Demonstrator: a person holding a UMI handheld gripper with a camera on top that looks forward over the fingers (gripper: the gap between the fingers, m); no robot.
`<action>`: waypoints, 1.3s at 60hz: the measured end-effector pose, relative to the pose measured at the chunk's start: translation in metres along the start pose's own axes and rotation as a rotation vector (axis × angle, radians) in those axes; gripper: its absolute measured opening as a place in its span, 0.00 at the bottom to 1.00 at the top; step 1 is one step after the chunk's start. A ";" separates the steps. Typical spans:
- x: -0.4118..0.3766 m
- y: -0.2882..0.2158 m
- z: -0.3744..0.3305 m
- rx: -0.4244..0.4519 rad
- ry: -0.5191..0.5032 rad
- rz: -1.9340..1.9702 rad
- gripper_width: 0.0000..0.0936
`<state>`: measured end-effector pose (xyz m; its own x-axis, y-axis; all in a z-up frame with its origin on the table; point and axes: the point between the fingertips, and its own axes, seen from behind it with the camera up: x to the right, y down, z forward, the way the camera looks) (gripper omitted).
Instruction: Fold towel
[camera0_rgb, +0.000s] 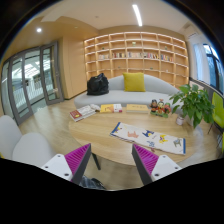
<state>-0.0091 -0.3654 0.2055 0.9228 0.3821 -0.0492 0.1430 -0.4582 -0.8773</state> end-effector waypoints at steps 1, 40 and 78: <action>0.002 0.003 0.003 -0.006 0.003 -0.002 0.91; 0.019 0.008 0.298 -0.121 0.241 0.144 0.91; 0.035 0.036 0.393 -0.191 0.269 0.034 0.03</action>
<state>-0.1126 -0.0535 -0.0151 0.9860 0.1498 0.0734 0.1514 -0.6187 -0.7709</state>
